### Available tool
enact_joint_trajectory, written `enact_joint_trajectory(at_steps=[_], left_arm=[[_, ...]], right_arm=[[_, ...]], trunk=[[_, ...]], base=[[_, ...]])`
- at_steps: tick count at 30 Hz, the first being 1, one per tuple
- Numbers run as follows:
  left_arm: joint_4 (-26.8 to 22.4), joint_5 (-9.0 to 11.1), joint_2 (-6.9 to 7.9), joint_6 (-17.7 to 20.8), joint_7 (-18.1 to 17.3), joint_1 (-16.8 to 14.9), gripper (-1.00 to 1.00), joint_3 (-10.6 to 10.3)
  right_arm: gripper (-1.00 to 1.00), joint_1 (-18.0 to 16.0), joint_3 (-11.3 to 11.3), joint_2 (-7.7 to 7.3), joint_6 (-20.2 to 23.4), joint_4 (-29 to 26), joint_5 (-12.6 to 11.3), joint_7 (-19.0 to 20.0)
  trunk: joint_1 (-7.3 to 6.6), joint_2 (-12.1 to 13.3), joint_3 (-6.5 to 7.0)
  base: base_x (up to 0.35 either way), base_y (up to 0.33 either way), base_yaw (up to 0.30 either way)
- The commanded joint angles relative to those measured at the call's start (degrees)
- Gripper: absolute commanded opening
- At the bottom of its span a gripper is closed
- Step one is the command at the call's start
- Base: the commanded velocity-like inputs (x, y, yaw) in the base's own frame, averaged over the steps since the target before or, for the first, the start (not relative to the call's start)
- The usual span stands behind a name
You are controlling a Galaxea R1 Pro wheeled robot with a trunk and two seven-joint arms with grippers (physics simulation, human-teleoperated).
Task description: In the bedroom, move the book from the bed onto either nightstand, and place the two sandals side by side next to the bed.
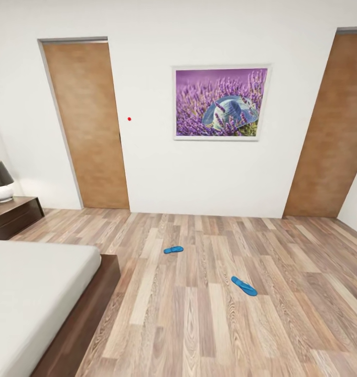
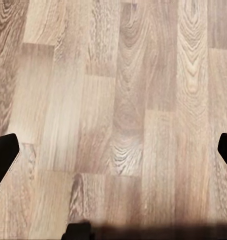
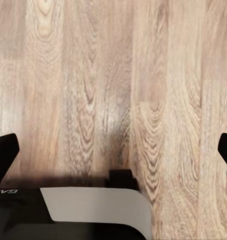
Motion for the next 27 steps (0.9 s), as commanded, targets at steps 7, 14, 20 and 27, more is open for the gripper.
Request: enact_joint_trajectory(at_steps=[7,14,20,27], left_arm=[[0.02,0.0,0.07,-0.07,-0.01,-0.04,1.0,0.08],[0.02,0.0,0.07,-0.06,-0.01,-0.03,1.0,0.06],[0.02,0.0,0.07,-0.06,-0.01,-0.03,1.0,0.08],[0.02,0.0,0.07,-0.06,-0.01,-0.04,1.0,0.07]], right_arm=[[1.0,-0.03,-0.12,0.03,-0.21,0.04,-0.02,-0.01],[1.0,-0.03,-0.12,0.03,-0.21,0.05,-0.02,-0.01],[1.0,-0.03,-0.12,0.03,-0.22,0.03,-0.02,-0.01],[1.0,-0.03,-0.12,0.03,-0.22,0.04,-0.02,-0.01]], trunk=[[0.02,-0.03,-0.06],[0.02,-0.03,-0.06],[0.02,-0.03,-0.06],[0.02,-0.03,-0.06]], base=[[0.297,0.058,0.0],[0.332,0.003,0.0],[0.333,0.0,0.0],[0.333,0.0,0.0]])
